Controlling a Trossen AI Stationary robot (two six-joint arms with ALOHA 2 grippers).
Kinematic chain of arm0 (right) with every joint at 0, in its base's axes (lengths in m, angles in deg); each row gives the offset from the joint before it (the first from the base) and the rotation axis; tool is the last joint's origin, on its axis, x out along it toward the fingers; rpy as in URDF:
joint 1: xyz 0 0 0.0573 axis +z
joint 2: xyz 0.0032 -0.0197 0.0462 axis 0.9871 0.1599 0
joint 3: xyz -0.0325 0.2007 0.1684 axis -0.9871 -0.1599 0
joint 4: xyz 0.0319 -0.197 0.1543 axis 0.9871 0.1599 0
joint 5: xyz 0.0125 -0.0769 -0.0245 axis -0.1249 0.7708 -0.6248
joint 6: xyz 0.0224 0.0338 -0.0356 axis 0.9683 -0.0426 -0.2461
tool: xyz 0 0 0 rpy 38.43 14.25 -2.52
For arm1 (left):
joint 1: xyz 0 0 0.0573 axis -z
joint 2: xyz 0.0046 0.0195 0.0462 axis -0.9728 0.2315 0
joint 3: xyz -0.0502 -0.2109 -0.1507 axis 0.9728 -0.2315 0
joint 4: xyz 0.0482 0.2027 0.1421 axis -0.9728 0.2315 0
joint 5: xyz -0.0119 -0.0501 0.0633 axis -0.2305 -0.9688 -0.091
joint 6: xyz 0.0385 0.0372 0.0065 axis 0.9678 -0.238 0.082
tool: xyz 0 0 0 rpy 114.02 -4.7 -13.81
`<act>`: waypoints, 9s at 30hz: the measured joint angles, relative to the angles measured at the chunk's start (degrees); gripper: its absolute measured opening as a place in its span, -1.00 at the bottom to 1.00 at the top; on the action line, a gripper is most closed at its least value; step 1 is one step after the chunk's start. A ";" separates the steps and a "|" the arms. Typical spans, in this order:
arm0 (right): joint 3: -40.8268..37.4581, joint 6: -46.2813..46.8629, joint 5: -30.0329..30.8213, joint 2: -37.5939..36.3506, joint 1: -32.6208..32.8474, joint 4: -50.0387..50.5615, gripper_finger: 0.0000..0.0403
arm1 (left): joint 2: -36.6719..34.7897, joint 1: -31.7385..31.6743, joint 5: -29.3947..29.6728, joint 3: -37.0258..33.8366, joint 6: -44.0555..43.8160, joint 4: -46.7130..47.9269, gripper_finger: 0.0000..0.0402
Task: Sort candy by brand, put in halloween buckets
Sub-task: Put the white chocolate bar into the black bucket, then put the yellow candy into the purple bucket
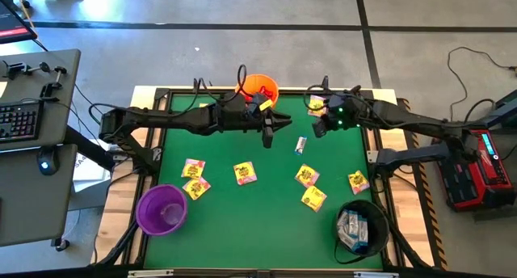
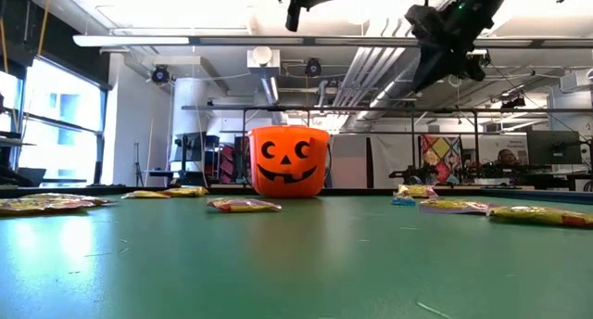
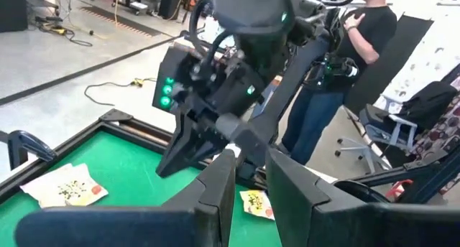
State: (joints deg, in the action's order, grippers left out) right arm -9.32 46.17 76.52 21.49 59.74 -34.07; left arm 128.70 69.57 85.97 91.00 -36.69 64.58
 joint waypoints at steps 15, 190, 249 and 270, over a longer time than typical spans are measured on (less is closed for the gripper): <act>0.00 19.30 -2.26 18.71 -0.09 0.95 -0.07 | -0.12 0.66 0.00 -0.01 -1.49 0.07 -0.66; 0.00 13.65 -17.63 -23.80 33.82 14.24 -1.00 | -0.19 2.21 -0.04 -0.01 -1.30 9.00 -0.66; 0.85 39.79 -10.56 11.50 77.48 11.25 -0.57 | -0.19 1.31 -0.09 -0.01 -0.88 11.95 -0.77; 22.32 23.42 -1.79 9.07 62.80 46.56 -0.65 | -0.19 -2.71 -9.61 -0.01 7.66 9.31 -1.00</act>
State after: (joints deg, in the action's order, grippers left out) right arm 13.00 69.59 74.73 30.56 122.54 12.49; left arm 128.52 66.86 76.36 90.99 -29.03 73.89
